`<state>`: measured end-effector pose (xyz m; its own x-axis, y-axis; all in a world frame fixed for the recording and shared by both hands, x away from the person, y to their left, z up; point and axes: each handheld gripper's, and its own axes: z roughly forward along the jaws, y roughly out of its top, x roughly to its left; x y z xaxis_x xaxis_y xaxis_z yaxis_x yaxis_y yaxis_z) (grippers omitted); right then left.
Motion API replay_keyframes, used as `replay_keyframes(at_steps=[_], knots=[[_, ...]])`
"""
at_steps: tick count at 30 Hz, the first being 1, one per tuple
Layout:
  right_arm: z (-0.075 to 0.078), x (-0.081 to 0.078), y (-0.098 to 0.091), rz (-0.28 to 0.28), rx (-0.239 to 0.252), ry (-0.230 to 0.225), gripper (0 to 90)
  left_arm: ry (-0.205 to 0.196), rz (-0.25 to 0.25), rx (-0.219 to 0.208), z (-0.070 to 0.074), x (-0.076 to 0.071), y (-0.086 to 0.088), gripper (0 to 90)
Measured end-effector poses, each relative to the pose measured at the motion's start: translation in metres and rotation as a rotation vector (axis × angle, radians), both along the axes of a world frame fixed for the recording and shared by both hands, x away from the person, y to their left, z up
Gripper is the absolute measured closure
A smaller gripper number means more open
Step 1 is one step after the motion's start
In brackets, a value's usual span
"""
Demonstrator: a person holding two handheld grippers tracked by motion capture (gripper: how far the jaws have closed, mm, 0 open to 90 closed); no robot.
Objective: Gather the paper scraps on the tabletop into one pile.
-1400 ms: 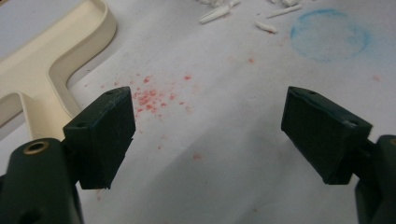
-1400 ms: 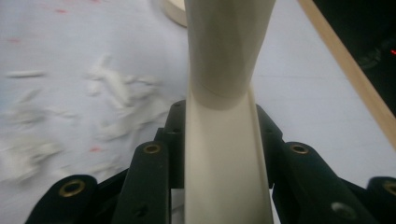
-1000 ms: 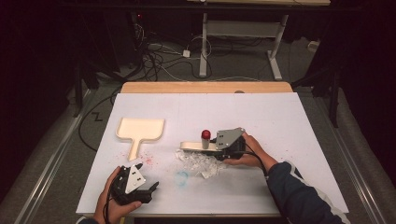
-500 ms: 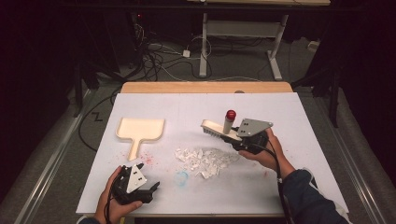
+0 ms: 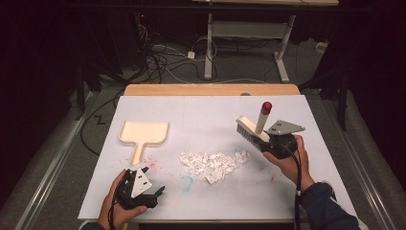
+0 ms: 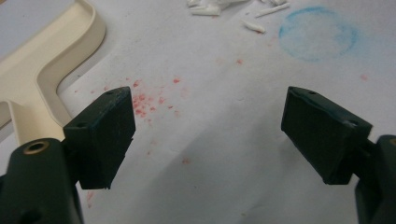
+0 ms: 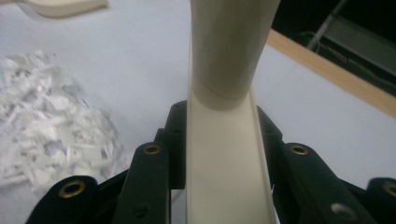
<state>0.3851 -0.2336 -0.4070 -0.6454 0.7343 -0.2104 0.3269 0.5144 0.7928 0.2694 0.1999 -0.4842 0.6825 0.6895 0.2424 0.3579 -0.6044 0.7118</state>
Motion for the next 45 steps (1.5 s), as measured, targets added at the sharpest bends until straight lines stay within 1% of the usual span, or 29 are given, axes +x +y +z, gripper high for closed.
replay_keyframes(at_steps=[2,3,4,5,6,7,9,10,12,13,15,19,21,26,28,29,30,31,34,35,37,41,43,44,45], knots=[[-0.004,-0.006,-0.001,-0.045,-0.028,0.009,67.7,-0.004,0.001,-0.001,0.000,0.000,0.000,17.0],[-0.008,-0.008,-0.001,-0.056,-0.031,0.029,67.7,-0.005,0.002,-0.001,0.001,-0.001,0.000,17.0],[-0.010,-0.010,-0.001,-0.059,-0.040,0.043,67.7,0.004,0.006,-0.006,0.001,-0.001,0.000,17.0],[-0.014,-0.013,0.000,-0.062,-0.051,0.054,67.7,0.002,0.007,-0.006,0.001,-0.002,0.000,17.0],[-0.019,-0.017,0.002,-0.079,-0.066,0.071,67.7,0.001,0.007,-0.007,0.001,-0.002,0.000,17.0],[-0.022,-0.019,0.004,-0.082,-0.070,0.074,67.7,-0.001,0.006,-0.007,0.001,-0.002,0.000,17.0],[-0.024,-0.025,0.010,-0.088,-0.056,0.081,67.6,-0.004,0.005,-0.008,0.002,-0.002,0.000,17.0],[-0.024,-0.028,0.015,-0.087,-0.054,0.083,67.7,-0.003,0.004,-0.006,0.002,-0.002,0.000,17.0],[-0.027,-0.032,0.027,-0.071,-0.021,0.089,67.6,-0.002,0.004,-0.007,0.001,-0.002,0.000,17.0],[-0.028,-0.033,0.033,-0.064,-0.023,0.090,67.5,-0.001,0.003,-0.008,0.001,-0.002,-0.001,17.0],[-0.031,-0.036,0.048,-0.058,-0.037,0.070,67.4,0.000,0.001,-0.003,0.001,-0.001,-0.001,17.0],[-0.035,-0.038,0.071,-0.035,-0.026,0.057,67.2,0.001,0.000,-0.003,0.001,-0.001,-0.001,17.0],[-0.036,-0.039,0.082,-0.022,-0.010,0.051,67.2,0.002,0.001,-0.008,0.001,-0.001,0.000,17.0],[-0.035,-0.037,0.100,0.002,0.042,0.059,67.5,0.005,-0.002,-0.006,0.000,0.000,-0.002,17.0],[-0.035,-0.037,0.106,0.015,0.049,0.064,67.5,0.005,-0.003,-0.006,0.000,0.000,-0.002,17.0],[-0.034,-0.037,0.109,0.021,0.060,0.064,67.6,0.005,-0.003,-0.005,0.000,0.000,-0.002,17.0],[-0.034,-0.037,0.111,0.035,0.063,0.065,67.6,0.005,-0.002,-0.007,0.000,0.000,-0.002,17.0],[-0.033,-0.037,0.113,0.042,0.070,0.069,67.6,0.006,-0.001,-0.008,0.000,0.000,-0.002,17.0],[-0.029,-0.037,0.112,0.040,0.067,0.042,67.7,0.008,0.000,-0.008,0.000,-0.001,-0.002,17.0],[-0.026,-0.036,0.110,0.040,0.072,0.037,67.7,0.009,-0.001,-0.005,0.000,-0.001,-0.001,17.0],[-0.020,-0.035,0.103,0.037,0.098,0.024,67.6,0.009,0.000,-0.008,0.000,-0.001,-0.001,17.0],[-0.007,-0.035,0.089,0.036,0.123,-0.003,67.6,0.007,0.002,-0.007,0.000,-0.001,-0.001,17.0],[-0.003,-0.037,0.083,0.032,0.121,-0.013,67.6,0.007,0.003,-0.008,0.000,-0.001,-0.001,17.0],[-0.001,-0.037,0.079,0.031,0.119,-0.011,67.6,0.007,0.003,-0.008,0.000,-0.001,-0.001,17.0],[-0.001,-0.038,0.075,0.037,0.115,0.002,67.6,0.007,0.004,-0.008,0.000,-0.001,-0.001,17.0]])
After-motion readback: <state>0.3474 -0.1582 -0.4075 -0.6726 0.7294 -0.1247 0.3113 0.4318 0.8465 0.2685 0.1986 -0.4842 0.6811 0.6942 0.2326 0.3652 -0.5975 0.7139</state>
